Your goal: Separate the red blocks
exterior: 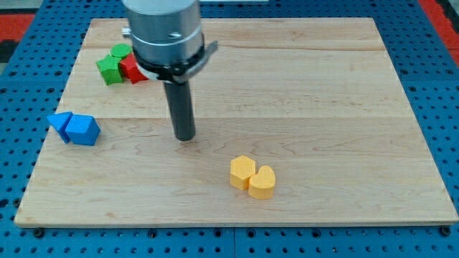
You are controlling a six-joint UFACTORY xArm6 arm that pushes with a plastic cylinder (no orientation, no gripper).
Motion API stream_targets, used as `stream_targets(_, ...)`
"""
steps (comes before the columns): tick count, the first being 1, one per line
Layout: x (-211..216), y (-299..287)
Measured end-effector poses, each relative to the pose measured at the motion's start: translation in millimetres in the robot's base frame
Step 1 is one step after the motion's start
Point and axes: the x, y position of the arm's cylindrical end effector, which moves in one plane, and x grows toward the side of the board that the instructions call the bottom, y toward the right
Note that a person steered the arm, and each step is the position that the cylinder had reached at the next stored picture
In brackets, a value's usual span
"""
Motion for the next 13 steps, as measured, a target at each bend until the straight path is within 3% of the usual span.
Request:
stream_targets(4, -5.8, -3.4)
stream_targets(7, -5.8, 34.1)
stream_targets(13, -7.2, 52.4)
